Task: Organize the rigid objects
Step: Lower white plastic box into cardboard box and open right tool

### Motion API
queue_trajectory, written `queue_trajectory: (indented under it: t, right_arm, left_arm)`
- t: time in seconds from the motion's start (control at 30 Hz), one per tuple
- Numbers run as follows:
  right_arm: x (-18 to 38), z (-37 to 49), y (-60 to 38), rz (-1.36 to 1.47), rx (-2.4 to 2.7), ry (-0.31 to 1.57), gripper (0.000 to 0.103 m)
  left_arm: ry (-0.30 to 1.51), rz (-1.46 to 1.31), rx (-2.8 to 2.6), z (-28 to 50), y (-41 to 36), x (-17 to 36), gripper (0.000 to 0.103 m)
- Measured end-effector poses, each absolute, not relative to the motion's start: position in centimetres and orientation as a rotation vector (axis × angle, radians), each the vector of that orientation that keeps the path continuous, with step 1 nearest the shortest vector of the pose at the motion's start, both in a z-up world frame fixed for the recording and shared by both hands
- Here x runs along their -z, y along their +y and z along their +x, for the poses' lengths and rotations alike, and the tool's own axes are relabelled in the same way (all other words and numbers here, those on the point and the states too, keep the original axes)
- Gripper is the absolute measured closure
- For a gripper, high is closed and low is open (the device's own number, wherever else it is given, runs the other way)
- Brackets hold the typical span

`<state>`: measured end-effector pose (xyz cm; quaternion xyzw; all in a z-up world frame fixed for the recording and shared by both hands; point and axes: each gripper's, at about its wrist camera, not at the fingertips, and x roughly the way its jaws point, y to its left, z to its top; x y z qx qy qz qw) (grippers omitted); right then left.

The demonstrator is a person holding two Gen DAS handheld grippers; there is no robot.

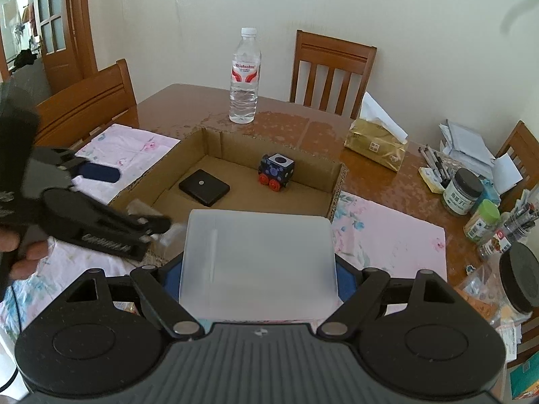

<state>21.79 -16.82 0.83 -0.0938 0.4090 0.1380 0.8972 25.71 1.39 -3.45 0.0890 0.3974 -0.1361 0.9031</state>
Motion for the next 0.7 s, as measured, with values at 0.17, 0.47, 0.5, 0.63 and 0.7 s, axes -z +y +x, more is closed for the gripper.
queue_trajectory:
  t: [0.17, 0.47, 0.5, 0.63, 0.7]
  right_arm:
    - [-0.6, 24.0, -16.4, -0.194, -0.292, 0.852, 0.017]
    - [1.2, 30.7, -15.2, -0.172, -0.277, 0.893, 0.017]
    - [1.5, 31.5, -15.0, -0.175, -0.272, 0.899, 0.017]
    - [2.6, 34.2, -13.9, -0.195, -0.247, 0.914, 0.017]
    - [3.0, 35.3, -13.6, -0.203, -0.228, 0.909, 0.016]
  left_arm:
    - [0.847, 0.163, 0.249, 24.0, 3.1, 2.5, 0.007]
    - [0.843, 0.128, 0.168, 21.5, 6.0, 2.1, 0.007]
    - [0.845, 0.122, 0.163, 21.4, 6.3, 2.2, 0.007]
    - [0.875, 0.102, 0.145, 21.0, 7.7, 3.1, 0.007]
    - [0.886, 0.104, 0.128, 20.9, 8.2, 3.5, 0.007]
